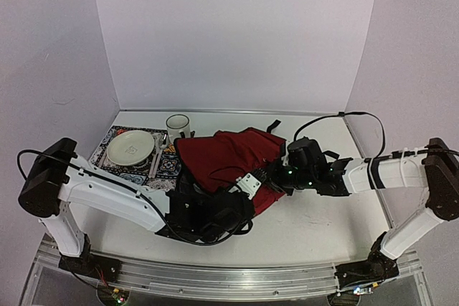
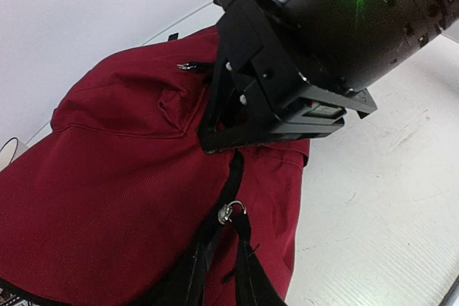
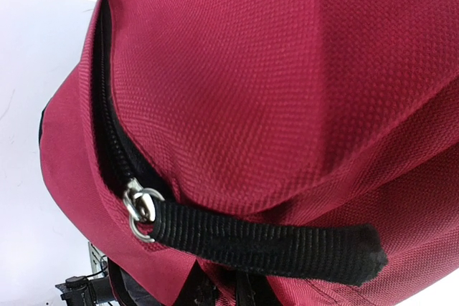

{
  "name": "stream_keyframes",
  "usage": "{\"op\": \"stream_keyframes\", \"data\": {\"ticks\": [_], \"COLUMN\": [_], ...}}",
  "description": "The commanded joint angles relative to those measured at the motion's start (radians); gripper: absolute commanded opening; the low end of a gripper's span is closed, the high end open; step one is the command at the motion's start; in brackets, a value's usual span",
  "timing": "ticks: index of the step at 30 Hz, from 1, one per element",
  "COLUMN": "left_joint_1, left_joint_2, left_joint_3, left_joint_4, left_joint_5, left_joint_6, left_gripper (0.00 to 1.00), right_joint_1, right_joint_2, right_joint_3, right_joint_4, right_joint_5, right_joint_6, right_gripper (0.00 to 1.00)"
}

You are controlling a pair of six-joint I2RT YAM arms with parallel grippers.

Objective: Pack the student bag
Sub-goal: Pick up the largest pocket of the bag from the student bag, then zip the largest pocket of the bag in the student bag.

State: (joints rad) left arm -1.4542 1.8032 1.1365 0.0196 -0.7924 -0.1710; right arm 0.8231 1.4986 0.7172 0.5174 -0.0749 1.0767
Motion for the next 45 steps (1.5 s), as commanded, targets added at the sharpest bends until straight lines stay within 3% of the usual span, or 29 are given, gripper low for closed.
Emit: {"op": "stream_keyframes", "data": {"ticks": [1,3,8,9,12,16,22,29,32,36,40,45], "left_joint_1": [0.000,0.006,0.031,0.033,0.033,0.032,0.032,0.031,0.032,0.029,0.029,0.038], "left_joint_2": [-0.056,-0.058,-0.065,-0.065,-0.060,-0.034,0.013,0.102,0.107,0.059,-0.047,-0.131], "left_joint_3": [-0.024,-0.025,-0.038,-0.039,-0.034,-0.012,0.025,0.079,0.081,0.053,0.002,-0.030], "left_joint_4": [0.053,0.057,0.059,0.060,0.059,0.058,0.060,0.060,0.061,0.060,0.042,-0.104], "left_joint_5": [0.087,0.120,0.202,0.204,0.219,0.230,0.171,0.035,0.020,0.044,0.124,0.198], "left_joint_6": [-0.038,-0.040,-0.054,-0.054,-0.056,-0.032,0.000,0.044,0.056,0.044,0.006,-0.080], "left_gripper": [0.06,0.00,0.00,0.04,0.34,0.48,0.55,0.44,0.31,0.01,0.00,0.00], "right_joint_1": [0.011,0.011,0.012,0.012,0.011,0.011,0.011,0.011,0.012,0.011,0.010,-0.017], "right_joint_2": [0.007,0.008,-0.002,-0.004,-0.008,-0.006,-0.003,0.000,-0.005,-0.013,-0.035,-0.082], "right_joint_3": [0.045,0.047,0.044,0.043,0.042,0.042,0.046,0.053,0.052,0.050,0.056,0.059], "right_joint_4": [-0.012,-0.013,-0.023,-0.027,-0.033,-0.034,-0.034,-0.033,-0.035,-0.044,-0.092,-0.173], "right_joint_5": [0.001,-0.001,0.006,0.010,0.015,0.014,0.014,0.007,0.010,0.022,0.054,0.086], "right_joint_6": [-0.021,-0.023,-0.031,-0.032,-0.035,-0.037,-0.040,-0.035,-0.037,-0.043,-0.072,-0.126], "right_gripper": [0.12,0.13,0.14,0.14,0.14,0.14,0.14,0.14,0.14,0.14,0.15,0.17]}}
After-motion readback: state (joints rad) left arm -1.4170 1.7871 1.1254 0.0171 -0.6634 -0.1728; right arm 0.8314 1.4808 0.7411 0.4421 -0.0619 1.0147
